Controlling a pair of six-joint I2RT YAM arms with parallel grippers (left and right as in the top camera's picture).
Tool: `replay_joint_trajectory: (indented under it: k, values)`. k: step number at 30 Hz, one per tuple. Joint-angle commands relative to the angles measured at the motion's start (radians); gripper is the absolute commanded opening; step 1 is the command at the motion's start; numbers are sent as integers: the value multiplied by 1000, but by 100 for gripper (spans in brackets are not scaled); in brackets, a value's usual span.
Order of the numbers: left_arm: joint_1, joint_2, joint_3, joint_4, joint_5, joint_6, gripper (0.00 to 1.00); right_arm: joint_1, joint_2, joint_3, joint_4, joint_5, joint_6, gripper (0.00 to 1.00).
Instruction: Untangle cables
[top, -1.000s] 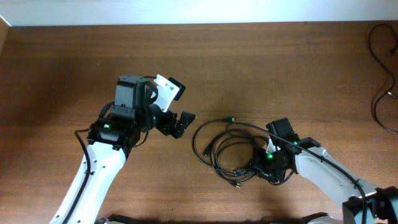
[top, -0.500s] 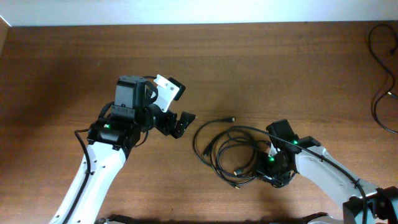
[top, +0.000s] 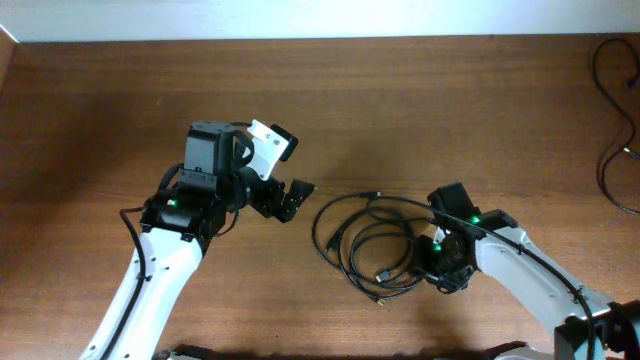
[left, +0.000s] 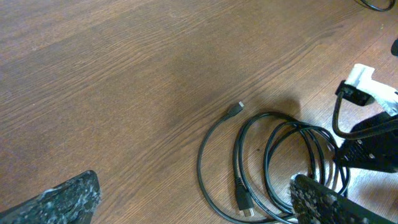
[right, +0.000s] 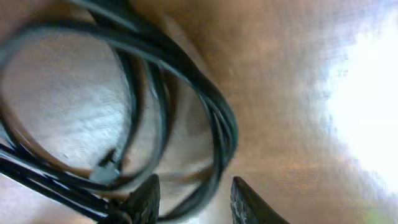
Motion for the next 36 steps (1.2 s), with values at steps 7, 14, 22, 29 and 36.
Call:
replay_joint_trajectory:
  k: [7, 14, 22, 29, 36]
  values:
    - [3, -4, -2, 2, 10, 13, 99, 6, 5, -35, 49, 20, 25, 37]
    - [3, -4, -2, 2, 10, 13, 99, 6, 5, -35, 51, 16, 25, 16]
    - [3, -4, -2, 2, 10, 13, 99, -2, -1, 32, -8, 8, -2, 4]
    - [3, -4, -2, 2, 10, 13, 99, -4, -46, 681, -481, 152, -142, 4]
    - [3, -4, -2, 2, 10, 13, 99, -4, -46, 1158, -623, 293, -171, 4]
